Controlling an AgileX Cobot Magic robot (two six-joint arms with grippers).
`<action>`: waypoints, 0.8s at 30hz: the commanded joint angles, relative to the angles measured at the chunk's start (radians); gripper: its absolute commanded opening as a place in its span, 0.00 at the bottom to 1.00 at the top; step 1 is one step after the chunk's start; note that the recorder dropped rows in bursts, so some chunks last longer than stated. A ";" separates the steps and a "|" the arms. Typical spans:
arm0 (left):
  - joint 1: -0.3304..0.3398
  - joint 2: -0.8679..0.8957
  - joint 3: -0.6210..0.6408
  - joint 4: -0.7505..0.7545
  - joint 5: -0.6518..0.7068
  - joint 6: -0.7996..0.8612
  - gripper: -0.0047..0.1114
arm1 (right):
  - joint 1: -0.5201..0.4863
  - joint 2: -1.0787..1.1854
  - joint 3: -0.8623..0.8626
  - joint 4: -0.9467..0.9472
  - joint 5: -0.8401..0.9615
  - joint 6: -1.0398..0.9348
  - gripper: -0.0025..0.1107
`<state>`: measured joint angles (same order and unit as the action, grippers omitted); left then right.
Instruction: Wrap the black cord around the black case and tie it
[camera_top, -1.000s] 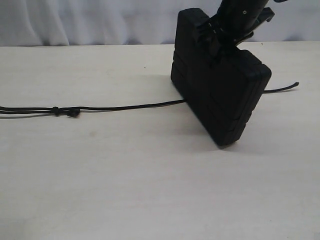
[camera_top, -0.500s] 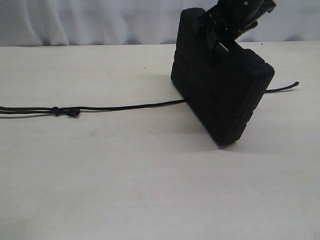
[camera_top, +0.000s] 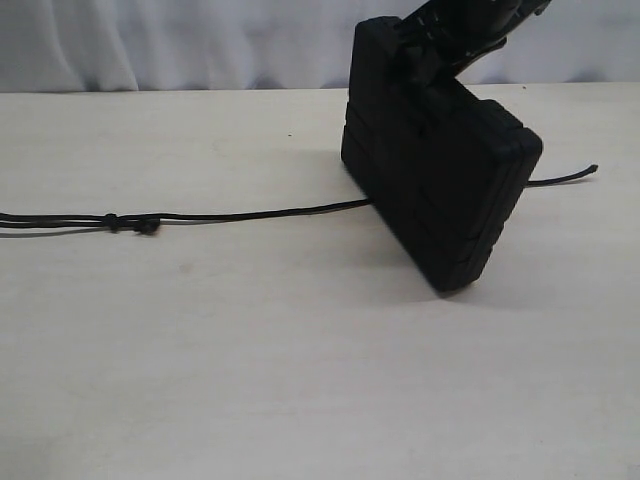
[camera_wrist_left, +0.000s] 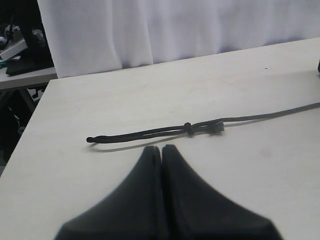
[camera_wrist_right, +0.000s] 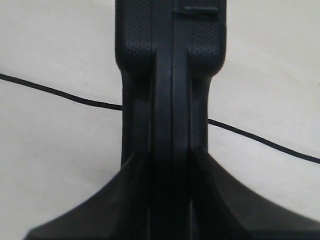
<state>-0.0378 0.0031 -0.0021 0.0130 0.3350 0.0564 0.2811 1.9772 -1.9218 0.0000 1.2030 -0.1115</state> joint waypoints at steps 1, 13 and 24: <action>-0.008 -0.003 0.002 -0.007 -0.012 0.002 0.04 | -0.002 0.008 0.016 -0.009 0.018 -0.008 0.25; -0.008 -0.003 0.002 -0.007 -0.012 0.002 0.04 | -0.002 0.008 0.016 -0.009 0.018 -0.010 0.05; -0.008 -0.003 0.002 -0.007 -0.012 0.002 0.04 | -0.002 0.008 0.016 -0.009 0.018 0.071 0.06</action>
<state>-0.0378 0.0031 -0.0021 0.0130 0.3350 0.0564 0.2811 1.9772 -1.9199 0.0000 1.1995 -0.0826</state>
